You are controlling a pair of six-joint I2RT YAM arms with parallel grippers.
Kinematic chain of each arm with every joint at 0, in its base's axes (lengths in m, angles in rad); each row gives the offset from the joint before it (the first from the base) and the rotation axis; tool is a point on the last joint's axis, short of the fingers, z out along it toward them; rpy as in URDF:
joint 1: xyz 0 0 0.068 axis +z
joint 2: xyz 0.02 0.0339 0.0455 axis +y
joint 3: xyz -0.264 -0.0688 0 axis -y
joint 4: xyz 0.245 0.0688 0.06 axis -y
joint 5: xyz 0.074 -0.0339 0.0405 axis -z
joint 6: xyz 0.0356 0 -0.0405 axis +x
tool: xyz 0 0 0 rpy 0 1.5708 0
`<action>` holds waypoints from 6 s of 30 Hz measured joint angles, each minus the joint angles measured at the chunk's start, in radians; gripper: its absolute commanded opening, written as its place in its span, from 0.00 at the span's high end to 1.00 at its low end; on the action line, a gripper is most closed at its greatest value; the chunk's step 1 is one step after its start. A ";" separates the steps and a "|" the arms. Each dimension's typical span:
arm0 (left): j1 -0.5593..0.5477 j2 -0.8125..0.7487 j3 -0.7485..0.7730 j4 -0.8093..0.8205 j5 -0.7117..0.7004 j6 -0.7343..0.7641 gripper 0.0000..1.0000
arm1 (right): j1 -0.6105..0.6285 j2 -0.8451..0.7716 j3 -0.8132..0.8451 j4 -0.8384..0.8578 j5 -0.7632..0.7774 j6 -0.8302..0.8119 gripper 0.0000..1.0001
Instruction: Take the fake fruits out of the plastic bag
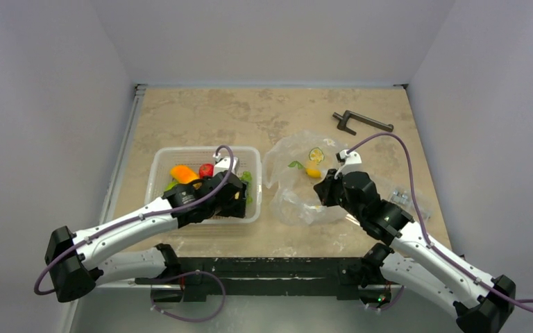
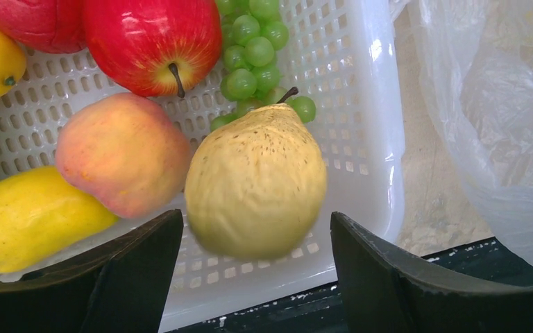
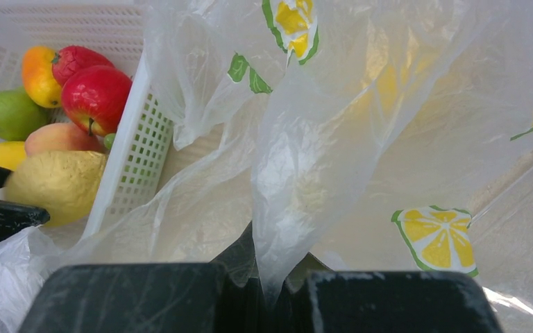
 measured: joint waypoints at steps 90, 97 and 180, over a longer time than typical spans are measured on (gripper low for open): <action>-0.088 0.601 0.234 0.676 0.295 0.028 0.57 | 0.001 -0.144 -0.130 -0.121 -0.104 0.309 1.00; -0.088 0.739 0.394 0.660 0.270 0.038 0.36 | 0.001 -0.156 -0.128 -0.121 -0.108 0.299 1.00; -0.153 0.402 0.066 0.950 0.536 -0.060 0.24 | -0.026 0.488 0.587 -0.314 0.216 -0.119 0.01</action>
